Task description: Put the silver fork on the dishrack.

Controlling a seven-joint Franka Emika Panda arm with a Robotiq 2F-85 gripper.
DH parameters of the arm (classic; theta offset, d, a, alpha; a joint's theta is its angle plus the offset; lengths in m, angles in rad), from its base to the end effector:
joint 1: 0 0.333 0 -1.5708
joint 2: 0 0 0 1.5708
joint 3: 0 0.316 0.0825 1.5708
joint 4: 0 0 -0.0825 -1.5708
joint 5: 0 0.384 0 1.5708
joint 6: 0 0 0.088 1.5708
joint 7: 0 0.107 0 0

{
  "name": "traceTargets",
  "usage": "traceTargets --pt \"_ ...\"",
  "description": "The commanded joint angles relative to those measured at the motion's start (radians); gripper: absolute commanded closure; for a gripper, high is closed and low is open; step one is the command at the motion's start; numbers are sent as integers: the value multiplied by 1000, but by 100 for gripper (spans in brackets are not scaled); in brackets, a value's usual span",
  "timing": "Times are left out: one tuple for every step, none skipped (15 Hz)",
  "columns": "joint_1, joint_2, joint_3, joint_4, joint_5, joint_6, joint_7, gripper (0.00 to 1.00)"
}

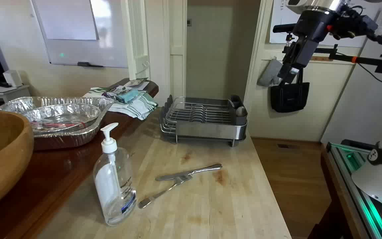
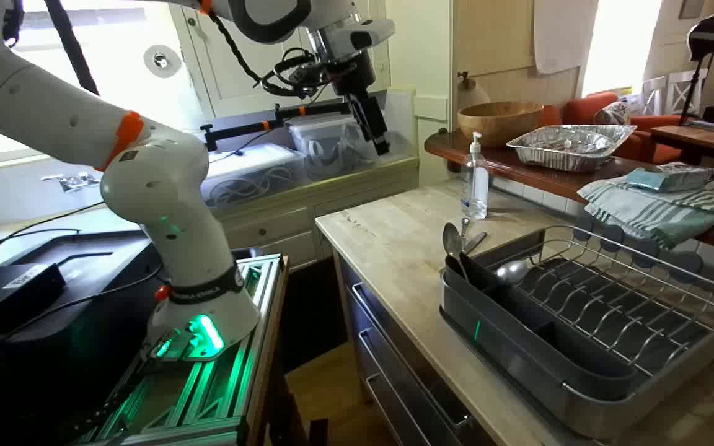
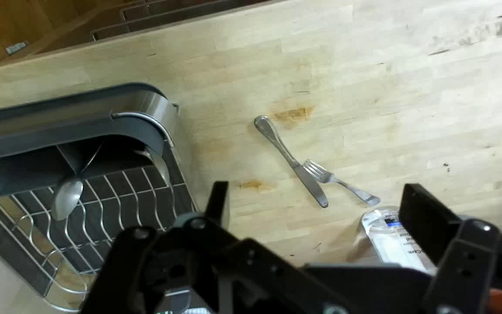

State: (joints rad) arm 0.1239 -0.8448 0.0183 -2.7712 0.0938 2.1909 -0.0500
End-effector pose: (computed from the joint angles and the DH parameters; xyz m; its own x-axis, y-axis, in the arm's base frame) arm 0.3165 0.0486 0.4679 0.9560 0.1299 0.2631 0.1508 -0.9867 -0.0611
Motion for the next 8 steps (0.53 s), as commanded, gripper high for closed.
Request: traceTargets --pt "-3 1 3 -15 2 -8 -2 0" --pt "-3 3 3 -34 2 -8 -1 0" --pt "-3 8 3 -45 2 -8 -1 0" --pt "-3 12 3 -47 2 -8 -1 0" --pt "-3 15 3 -46 2 -8 -1 0" --pt "-3 15 3 -46 2 -8 -1 0" --pt "-3 15 3 -46 2 -8 -1 0" --pt "-3 15 3 -46 2 -8 -1 0"
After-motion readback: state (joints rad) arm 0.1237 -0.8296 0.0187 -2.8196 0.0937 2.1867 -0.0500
